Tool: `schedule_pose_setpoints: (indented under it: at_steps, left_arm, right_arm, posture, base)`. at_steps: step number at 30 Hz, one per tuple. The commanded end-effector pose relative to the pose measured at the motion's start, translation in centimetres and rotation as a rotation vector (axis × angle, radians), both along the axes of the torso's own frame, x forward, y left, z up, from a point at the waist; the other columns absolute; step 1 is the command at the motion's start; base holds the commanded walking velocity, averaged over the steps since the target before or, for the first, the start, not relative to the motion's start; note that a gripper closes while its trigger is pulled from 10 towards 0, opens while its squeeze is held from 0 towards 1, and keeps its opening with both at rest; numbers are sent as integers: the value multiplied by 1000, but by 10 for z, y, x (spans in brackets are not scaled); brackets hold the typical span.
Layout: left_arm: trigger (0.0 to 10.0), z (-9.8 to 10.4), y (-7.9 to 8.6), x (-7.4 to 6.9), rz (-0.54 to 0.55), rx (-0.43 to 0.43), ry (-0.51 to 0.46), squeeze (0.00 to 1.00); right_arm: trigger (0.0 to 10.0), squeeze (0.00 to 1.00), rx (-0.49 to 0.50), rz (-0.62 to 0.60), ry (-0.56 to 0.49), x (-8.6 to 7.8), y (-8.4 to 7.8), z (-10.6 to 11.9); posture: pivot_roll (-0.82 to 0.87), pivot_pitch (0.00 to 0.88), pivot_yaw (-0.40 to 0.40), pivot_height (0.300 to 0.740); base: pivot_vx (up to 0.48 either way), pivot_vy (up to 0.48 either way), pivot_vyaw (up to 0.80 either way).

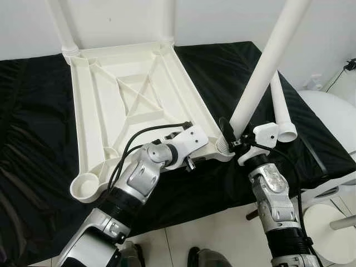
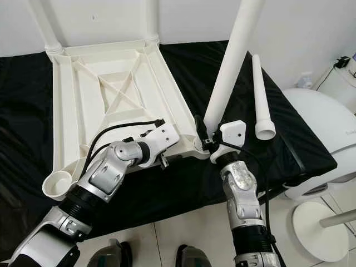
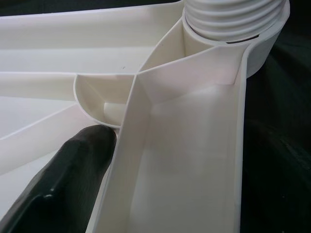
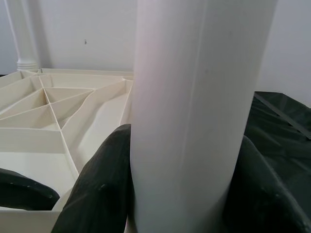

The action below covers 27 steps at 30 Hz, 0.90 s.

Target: Building children table

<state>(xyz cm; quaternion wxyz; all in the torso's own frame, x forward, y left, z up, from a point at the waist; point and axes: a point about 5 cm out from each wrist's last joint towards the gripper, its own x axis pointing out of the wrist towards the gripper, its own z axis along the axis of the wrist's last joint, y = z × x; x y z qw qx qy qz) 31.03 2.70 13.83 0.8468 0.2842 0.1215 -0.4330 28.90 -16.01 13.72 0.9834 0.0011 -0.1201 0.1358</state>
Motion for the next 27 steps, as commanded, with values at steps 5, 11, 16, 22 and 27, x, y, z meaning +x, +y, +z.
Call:
schedule_pose_setpoints:
  at_steps: [5,11,16,22,27]
  left_arm:
    - [10000,-20,18,4,135,64,26,0]
    - [10000,-20,18,4,134,65,27,0]
    - [10000,-20,18,3,132,65,28,0]
    - [10000,-20,18,3,131,67,28,0]
    - [10000,-20,18,3,130,67,29,0]
  right_arm:
    - [10000,0,-16,-37,192,-10,-1,-38]
    - [10000,0,-9,-66,185,-12,3,-38]
    - [10000,0,-6,-81,185,-13,5,-38]
    - [10000,0,1,-103,182,-15,8,-38]
    - [10000,0,15,-135,169,-16,12,-37]
  posture:
    - [-21,103,-5,740]
    - [-23,104,-4,740]
    - [-23,106,-2,740]
    - [-23,108,0,740]
    - [-18,110,3,740]
  base:
    - [0,0,0]
    - [0,0,0]
    - [0,0,0]
    - [0,0,0]
    - [0,0,0]
